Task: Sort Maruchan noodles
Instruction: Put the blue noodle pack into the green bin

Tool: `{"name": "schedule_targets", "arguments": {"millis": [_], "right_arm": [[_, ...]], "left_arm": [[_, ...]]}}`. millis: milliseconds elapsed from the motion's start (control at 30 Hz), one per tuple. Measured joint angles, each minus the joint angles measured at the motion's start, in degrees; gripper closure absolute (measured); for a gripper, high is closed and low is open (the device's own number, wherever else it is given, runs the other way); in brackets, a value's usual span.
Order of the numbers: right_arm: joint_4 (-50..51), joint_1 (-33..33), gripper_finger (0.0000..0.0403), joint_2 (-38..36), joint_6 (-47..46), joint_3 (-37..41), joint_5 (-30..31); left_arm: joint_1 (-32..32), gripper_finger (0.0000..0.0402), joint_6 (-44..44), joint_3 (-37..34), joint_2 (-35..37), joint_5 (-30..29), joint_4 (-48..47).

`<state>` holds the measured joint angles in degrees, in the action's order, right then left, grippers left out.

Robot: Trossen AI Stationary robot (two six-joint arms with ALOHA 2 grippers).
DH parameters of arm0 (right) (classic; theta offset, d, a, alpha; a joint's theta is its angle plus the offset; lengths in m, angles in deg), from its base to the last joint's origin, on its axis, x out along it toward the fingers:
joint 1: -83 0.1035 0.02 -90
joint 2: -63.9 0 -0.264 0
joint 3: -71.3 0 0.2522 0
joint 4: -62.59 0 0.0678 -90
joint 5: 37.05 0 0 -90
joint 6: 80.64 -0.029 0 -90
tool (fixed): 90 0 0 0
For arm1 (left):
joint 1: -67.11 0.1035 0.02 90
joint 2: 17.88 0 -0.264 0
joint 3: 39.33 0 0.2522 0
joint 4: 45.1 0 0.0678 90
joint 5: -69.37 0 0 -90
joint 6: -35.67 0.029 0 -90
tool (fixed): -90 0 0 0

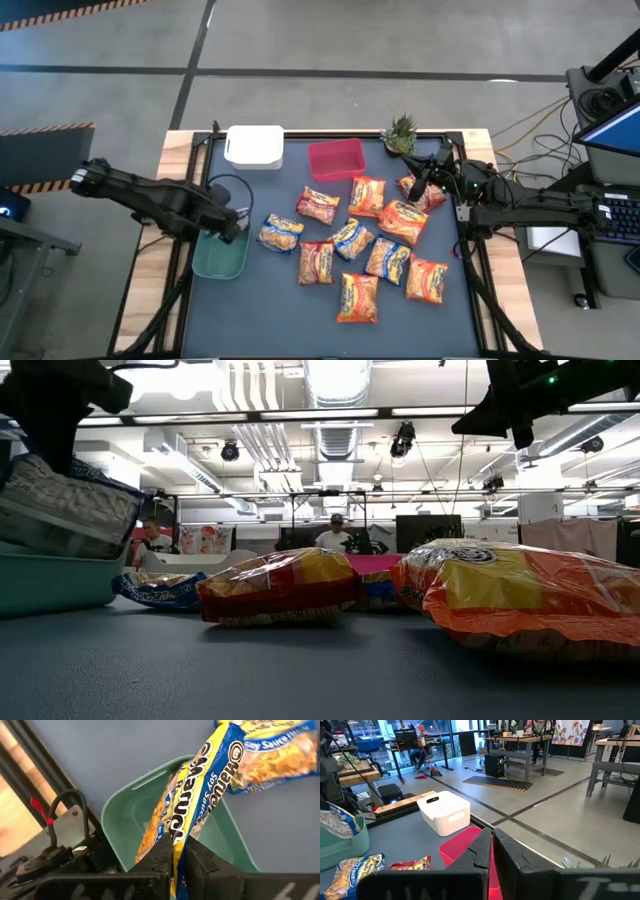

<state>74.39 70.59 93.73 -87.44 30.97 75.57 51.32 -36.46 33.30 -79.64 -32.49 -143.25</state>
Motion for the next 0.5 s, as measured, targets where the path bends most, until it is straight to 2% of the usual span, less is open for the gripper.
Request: {"name": "schedule_targets", "arguments": {"millis": [200, 400, 500], "right_arm": [[-0.01, 0.00, 0.0394, 0.00, 0.17, 0.00, 0.00], [-0.02, 0.00, 0.0394, 0.00, 0.20, 0.00, 0.00], [-0.01, 0.00, 0.0394, 0.00, 0.20, 0.00, 0.00]], "left_arm": [[0.04, 0.0394, -7.77, -1.96, -0.05, -0.14, 1.82], [-0.02, 0.0392, -7.49, -2.05, -0.82, -2.96, 2.41], [-0.02, 0.0376, -6.92, -2.05, -1.41, -3.57, 2.44]]}}
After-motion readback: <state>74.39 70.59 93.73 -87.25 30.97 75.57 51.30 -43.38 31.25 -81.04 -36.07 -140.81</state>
